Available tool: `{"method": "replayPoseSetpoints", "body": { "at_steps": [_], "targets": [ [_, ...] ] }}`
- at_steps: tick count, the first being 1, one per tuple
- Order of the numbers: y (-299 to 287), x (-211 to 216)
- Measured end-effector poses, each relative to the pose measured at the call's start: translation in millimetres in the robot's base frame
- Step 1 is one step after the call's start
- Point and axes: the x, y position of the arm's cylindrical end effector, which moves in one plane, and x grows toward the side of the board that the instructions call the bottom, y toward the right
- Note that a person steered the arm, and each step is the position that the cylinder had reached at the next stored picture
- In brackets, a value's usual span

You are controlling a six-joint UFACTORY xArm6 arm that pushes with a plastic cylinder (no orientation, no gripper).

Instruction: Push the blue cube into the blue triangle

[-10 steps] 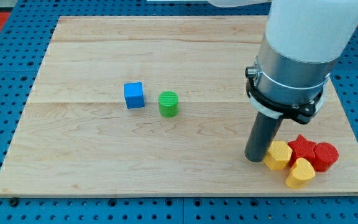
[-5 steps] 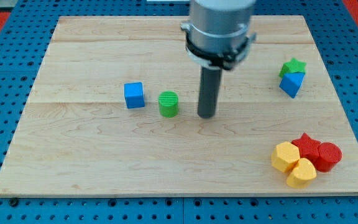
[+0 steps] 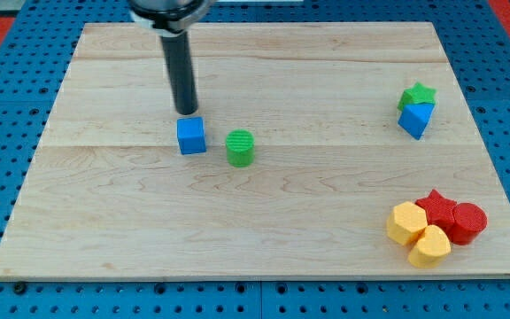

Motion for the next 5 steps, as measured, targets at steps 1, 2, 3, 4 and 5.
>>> {"method": "replayPoseSetpoints", "body": {
  "at_steps": [1,2,3,4,5],
  "targets": [
    [-42,5],
    [-78,15],
    [-79,42],
    [-71,39],
    [-24,36]
  ]
}}
